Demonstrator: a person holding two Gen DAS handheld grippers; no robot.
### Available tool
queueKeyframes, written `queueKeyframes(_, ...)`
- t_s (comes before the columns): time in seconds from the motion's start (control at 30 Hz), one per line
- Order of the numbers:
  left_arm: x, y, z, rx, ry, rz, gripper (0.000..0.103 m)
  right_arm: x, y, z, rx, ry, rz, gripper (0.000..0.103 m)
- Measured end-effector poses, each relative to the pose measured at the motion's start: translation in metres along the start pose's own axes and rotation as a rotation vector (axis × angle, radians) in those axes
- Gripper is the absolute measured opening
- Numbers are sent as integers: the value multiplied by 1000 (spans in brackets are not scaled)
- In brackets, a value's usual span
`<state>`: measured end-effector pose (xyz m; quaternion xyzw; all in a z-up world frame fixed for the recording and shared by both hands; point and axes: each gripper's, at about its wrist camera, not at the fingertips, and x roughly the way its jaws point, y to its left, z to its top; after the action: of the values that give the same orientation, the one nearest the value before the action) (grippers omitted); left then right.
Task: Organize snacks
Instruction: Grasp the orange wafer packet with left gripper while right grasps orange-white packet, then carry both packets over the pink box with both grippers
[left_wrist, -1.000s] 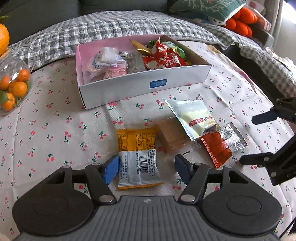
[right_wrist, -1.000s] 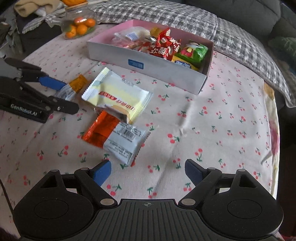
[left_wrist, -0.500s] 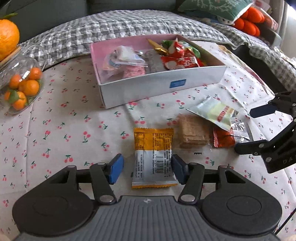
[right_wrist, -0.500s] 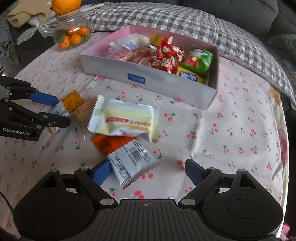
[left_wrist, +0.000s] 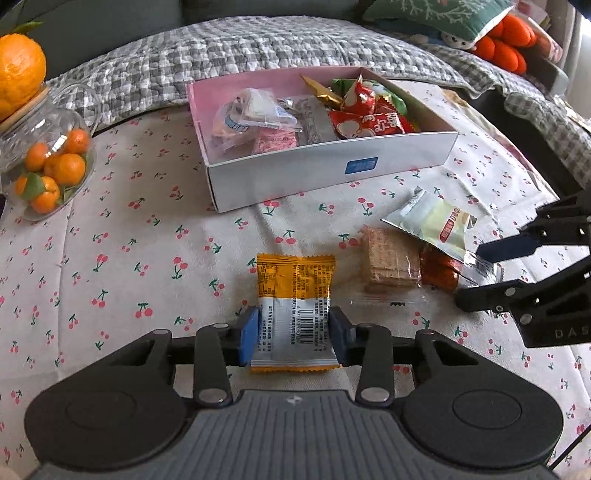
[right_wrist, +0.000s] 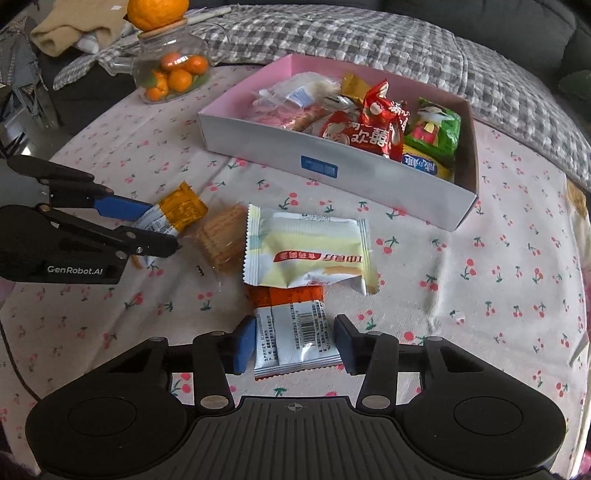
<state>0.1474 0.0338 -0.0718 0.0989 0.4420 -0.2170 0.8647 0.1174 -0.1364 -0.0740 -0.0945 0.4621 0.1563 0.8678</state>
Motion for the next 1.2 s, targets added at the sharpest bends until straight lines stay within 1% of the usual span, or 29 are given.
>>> queueKeyframes(0.23, -3, 1, 0, -31, 32, 10, 36, -3, 0, 0, 82, 50, -6, 44)
queueKeyframes(0.4, -7, 3, 0, -66, 53, 6, 36, -12, -4, 1, 174, 73, 41, 44)
queueKeyframes(0.5, -12, 4, 1, -86, 52, -2, 36, -20, -4, 2, 210, 68, 64, 44)
queueKeyframes(0.83, -29, 6, 6, -130, 22, -38, 36, -43, -5, 6, 256, 33, 87, 43)
queueKeyframes(1.07, -37, 4, 10, -141, -4, -48, 36, -59, -10, 10, 300, -11, 121, 43)
queueKeyframes(1.2, -40, 3, 13, -147, -16, -50, 36, -69, -14, 13, 323, -44, 122, 43)
